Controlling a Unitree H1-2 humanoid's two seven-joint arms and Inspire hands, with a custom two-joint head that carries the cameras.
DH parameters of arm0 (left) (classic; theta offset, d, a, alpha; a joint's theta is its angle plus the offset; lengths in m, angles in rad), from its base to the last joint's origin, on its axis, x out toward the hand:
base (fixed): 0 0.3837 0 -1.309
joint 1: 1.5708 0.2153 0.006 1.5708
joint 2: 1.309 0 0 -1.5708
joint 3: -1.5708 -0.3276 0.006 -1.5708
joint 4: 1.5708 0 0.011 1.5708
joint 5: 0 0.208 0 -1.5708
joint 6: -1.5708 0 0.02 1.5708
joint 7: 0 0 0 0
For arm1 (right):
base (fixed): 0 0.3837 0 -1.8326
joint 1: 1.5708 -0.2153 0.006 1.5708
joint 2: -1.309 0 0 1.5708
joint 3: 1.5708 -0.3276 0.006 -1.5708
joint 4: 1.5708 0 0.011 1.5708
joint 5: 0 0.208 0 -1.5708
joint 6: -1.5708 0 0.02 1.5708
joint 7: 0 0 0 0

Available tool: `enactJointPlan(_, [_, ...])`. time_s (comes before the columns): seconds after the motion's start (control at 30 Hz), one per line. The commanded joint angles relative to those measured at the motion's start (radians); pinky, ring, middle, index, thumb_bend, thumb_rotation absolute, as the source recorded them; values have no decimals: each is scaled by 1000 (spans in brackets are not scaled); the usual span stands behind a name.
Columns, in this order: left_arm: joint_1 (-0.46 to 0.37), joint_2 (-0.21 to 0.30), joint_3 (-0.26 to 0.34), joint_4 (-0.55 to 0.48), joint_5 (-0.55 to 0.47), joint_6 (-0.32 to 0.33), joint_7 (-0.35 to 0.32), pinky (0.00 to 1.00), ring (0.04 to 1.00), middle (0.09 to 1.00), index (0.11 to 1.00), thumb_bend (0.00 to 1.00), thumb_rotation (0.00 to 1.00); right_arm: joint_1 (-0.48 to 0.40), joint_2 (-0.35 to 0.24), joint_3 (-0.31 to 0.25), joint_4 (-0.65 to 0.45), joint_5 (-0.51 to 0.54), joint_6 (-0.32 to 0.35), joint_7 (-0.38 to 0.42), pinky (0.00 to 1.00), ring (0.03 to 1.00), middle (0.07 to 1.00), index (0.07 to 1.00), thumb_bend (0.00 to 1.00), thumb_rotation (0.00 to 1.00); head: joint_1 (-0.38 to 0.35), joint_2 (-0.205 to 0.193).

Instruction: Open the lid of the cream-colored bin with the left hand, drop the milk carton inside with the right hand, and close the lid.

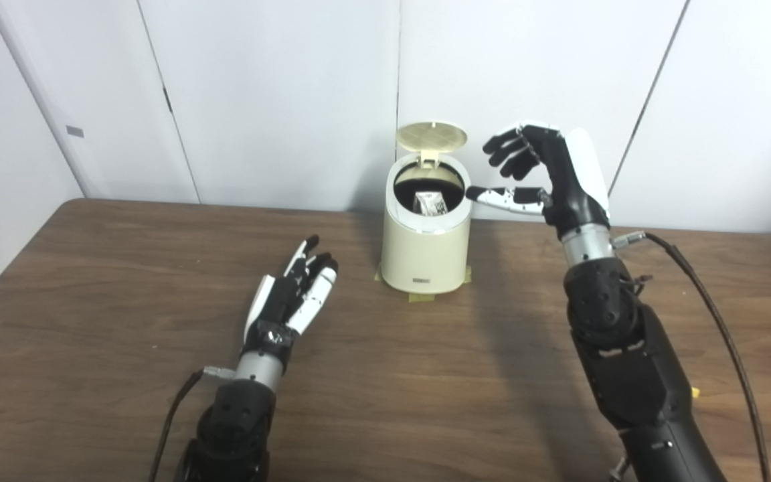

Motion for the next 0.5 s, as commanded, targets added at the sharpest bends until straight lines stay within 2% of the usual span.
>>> enactJointPlan(0.0, [-62,18,3,-10,5,-34,-3,990,947,919,1000,345,750,-16,3,-23,-39,22,0,-10,396,436,494,482,521,0,0,2])
enactJointPlan(0.17, [-94,21,25,4,-47,-16,-19,999,940,933,1000,337,750,28,31,-60,-82,70,61,-1,404,438,488,488,522,0,-8,7])
enactJointPlan(0.23, [-109,30,24,7,-42,-9,-22,990,930,928,995,333,776,62,61,-95,-127,120,151,17,416,442,487,503,520,0,-14,9])
enactJointPlan(0.3, [-119,35,29,9,-52,-6,-28,998,935,928,989,328,801,85,80,-118,-160,161,210,35,410,431,490,520,515,0,-17,9])
enactJointPlan(0.37, [-132,38,40,13,-74,0,-38,1000,937,931,986,303,794,122,104,-156,-206,238,271,61,466,536,491,503,515,6,-18,11])
enactJointPlan(0.4, [-136,40,44,15,-82,1,-41,992,932,930,982,290,792,135,112,-166,-221,259,292,69,493,572,568,500,504,80,-18,12])
enactJointPlan(0.47, [-144,44,49,20,-89,1,-47,975,927,929,977,275,791,160,120,-181,-245,297,310,79,521,613,642,498,494,141,-18,12])
